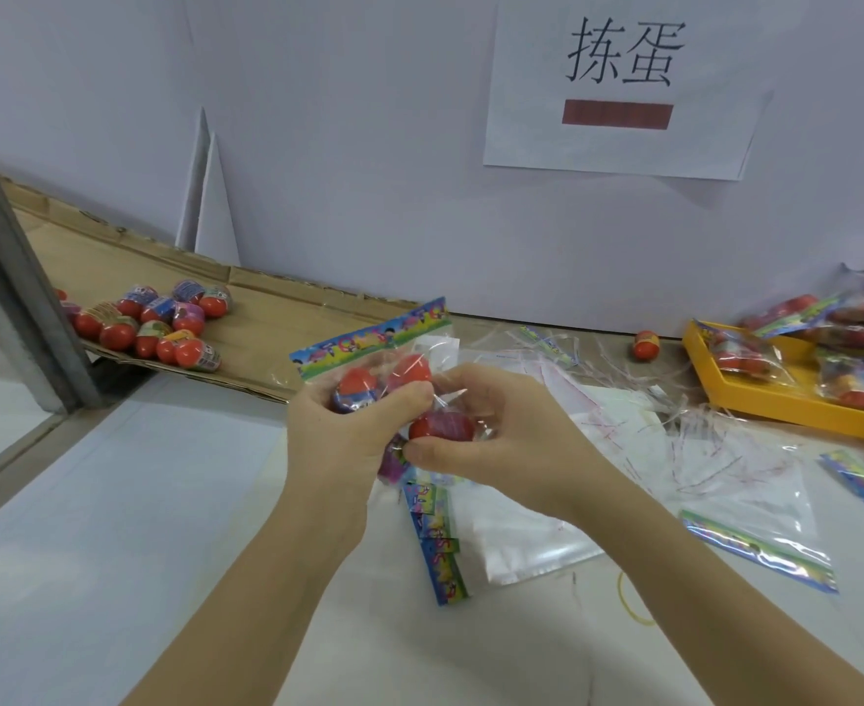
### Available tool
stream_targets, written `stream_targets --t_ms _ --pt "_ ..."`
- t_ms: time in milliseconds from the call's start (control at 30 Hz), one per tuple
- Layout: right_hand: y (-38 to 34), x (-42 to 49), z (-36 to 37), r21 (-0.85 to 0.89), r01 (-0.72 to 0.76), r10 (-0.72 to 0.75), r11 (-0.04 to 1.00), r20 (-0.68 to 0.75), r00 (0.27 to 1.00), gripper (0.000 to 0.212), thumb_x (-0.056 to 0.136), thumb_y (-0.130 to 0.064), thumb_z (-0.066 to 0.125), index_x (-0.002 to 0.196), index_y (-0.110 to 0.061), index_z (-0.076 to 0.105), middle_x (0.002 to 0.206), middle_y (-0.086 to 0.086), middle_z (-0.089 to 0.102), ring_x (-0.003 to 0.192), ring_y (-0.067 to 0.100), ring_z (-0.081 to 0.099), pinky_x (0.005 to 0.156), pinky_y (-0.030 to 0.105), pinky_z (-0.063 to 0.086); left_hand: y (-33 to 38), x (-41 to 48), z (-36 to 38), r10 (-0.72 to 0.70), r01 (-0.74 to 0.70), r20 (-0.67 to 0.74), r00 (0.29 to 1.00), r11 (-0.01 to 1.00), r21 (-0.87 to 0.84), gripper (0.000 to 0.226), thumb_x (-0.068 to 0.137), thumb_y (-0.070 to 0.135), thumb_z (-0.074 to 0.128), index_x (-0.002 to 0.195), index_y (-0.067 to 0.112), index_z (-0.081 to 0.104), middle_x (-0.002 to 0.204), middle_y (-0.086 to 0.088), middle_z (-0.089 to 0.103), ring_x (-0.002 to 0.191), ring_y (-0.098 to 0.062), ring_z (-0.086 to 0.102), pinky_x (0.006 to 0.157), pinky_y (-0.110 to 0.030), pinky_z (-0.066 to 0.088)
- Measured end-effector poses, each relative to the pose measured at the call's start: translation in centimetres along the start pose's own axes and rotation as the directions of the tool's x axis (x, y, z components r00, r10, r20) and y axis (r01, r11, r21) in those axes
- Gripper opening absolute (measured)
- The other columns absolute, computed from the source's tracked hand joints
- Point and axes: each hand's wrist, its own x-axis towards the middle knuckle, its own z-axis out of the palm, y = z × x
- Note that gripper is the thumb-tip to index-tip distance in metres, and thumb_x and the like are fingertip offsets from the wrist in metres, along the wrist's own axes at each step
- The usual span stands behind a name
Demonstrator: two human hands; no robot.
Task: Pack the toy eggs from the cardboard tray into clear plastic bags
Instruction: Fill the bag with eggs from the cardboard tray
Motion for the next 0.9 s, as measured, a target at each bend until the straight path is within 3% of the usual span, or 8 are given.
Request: stream_targets --t_ms 100,200,333,400,500,667,833,900 --pt "-0.1 0.0 0.4 0.028 0.014 -0.014 1.000 0.002 1.000 0.028 0.071 -0.021 0.084 0.095 -0.021 0.069 0.088 -0.001 0.074 0.083 0.017 0.069 0.083 0.041 0.055 -0.1 0.1 0.1 -0.033 0.023 -0.080 0.996 0.993 -0.116 0.024 0.059 -0.002 0.078 0.061 0.022 0.074 0.064 0.001 0.071 0.056 -0.016 0.069 0.045 -0.026 0.053" --pt "-0.1 0.0 0.4 0.003 0.014 -0.014 1.000 0.010 1.000 0.026 0.072 -0.023 0.084 0.092 -0.020 0.069 0.089 -0.001 0.073 0.085 0.018 0.069 0.084 0.041 0.054 -0.1 0.3 0.2 -0.062 0.049 -0.053 0.997 0.977 -0.206 0.021 0.042 0.011 0.078 0.060 0.021 0.075 0.064 -0.001 0.071 0.055 -0.016 0.069 0.046 -0.027 0.054" --pt "-0.1 0.1 -0.5 -0.028 0.030 -0.029 0.999 0.056 0.998 0.018 0.074 -0.021 0.079 0.086 -0.033 0.071 0.083 -0.010 0.072 0.073 -0.002 0.063 0.066 0.011 0.048 0.0 0.5 -0.1 -0.110 0.108 0.000 0.994 0.972 -0.208 0.041 0.036 0.014 0.082 0.076 0.012 0.073 0.071 -0.004 0.073 0.060 -0.019 0.071 0.049 -0.029 0.055" --pt "-0.1 0.2 -1.1 -0.057 0.043 -0.040 0.997 0.053 0.998 0.016 0.075 -0.023 0.076 0.085 -0.035 0.073 0.080 -0.009 0.070 0.066 -0.004 0.057 0.061 0.008 0.043 0.2 0.6 -0.2 -0.119 0.119 0.008 0.993 0.977 -0.177 0.055 0.037 0.016 0.083 0.089 0.006 0.069 0.075 -0.005 0.073 0.064 -0.020 0.072 0.049 -0.028 0.055" --pt "0.0 0.2 -1.3 -0.071 0.047 -0.044 0.996 0.041 0.998 0.015 0.074 -0.021 0.078 0.087 -0.027 0.074 0.077 -0.004 0.070 0.062 0.000 0.055 0.057 0.012 0.045 0.1 0.5 0.0 -0.126 0.128 0.023 0.992 0.972 -0.199 0.053 0.042 0.012 0.082 0.093 0.005 0.069 0.079 -0.006 0.074 0.068 -0.022 0.073 0.052 -0.029 0.056" --pt "0.3 0.0 -1.1 -0.192 0.064 -0.064 0.979 0.005 0.998 0.031 0.071 -0.016 0.078 0.096 -0.026 0.062 0.078 -0.013 0.062 0.064 -0.001 0.055 0.058 0.018 0.049 -0.1 0.2 0.3 -0.135 0.139 0.035 0.990 0.975 -0.171 0.032 0.043 0.013 0.081 0.074 0.018 0.077 0.082 -0.005 0.076 0.071 -0.021 0.074 0.051 -0.026 0.056" --pt "0.2 -0.1 -0.6 -0.452 0.075 -0.081 0.889 0.006 0.997 0.041 0.065 -0.042 0.067 0.101 -0.037 0.047 0.069 -0.018 0.058 0.069 0.004 0.057 0.063 0.026 0.047 -0.4 -0.2 0.7 -0.154 0.157 0.034 0.987 0.977 -0.146 0.024 0.048 0.011 0.081 0.069 0.021 0.078 0.083 -0.007 0.076 0.071 -0.022 0.074 0.049 -0.026 0.055" --pt "0.3 -0.2 -0.3 -0.427 0.050 -0.059 0.903 -0.007 0.998 0.044 0.058 -0.046 0.057 0.099 -0.035 0.045 0.068 -0.014 0.060 0.064 0.004 0.056 0.059 0.026 0.045 -0.4 -0.5 1.0 -0.164 0.169 0.050 0.985 0.975 -0.142 0.023 0.049 0.011 0.080 0.068 0.024 0.079 0.081 -0.006 0.076 0.071 -0.021 0.074 0.049 -0.026 0.055"
